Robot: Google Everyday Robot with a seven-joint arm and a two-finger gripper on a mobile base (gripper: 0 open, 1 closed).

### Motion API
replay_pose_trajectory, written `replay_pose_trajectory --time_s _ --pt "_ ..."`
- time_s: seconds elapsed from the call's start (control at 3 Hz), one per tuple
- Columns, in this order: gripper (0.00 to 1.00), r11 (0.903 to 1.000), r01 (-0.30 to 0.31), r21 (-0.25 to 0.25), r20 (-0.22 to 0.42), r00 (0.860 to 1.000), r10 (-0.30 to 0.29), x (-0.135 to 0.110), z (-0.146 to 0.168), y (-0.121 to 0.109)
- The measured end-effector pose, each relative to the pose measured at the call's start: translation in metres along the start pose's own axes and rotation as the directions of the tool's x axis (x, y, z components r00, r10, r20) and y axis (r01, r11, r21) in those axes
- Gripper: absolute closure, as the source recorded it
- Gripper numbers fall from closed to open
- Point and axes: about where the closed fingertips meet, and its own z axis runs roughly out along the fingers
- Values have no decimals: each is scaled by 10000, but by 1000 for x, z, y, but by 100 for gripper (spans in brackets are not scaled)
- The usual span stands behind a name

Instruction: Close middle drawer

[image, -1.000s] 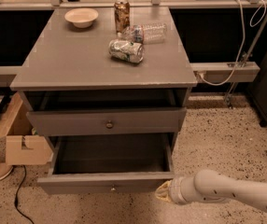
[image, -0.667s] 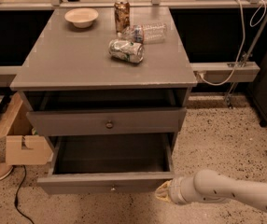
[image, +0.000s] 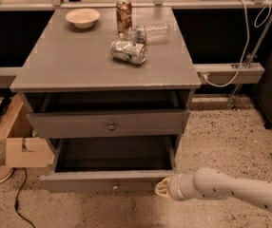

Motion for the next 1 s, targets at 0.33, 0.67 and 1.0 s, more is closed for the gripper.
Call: replay_pose_trajectory --time_s 0.33,0.67,1.0 --pt "100 9971 638 417 56 9979 -640 -5 12 -33" --pt "100 9922 978 777 129 9950 -991 -10 16 -59" --pt "100 9879 1122 1067 279 9929 -1157 -15 24 -83"
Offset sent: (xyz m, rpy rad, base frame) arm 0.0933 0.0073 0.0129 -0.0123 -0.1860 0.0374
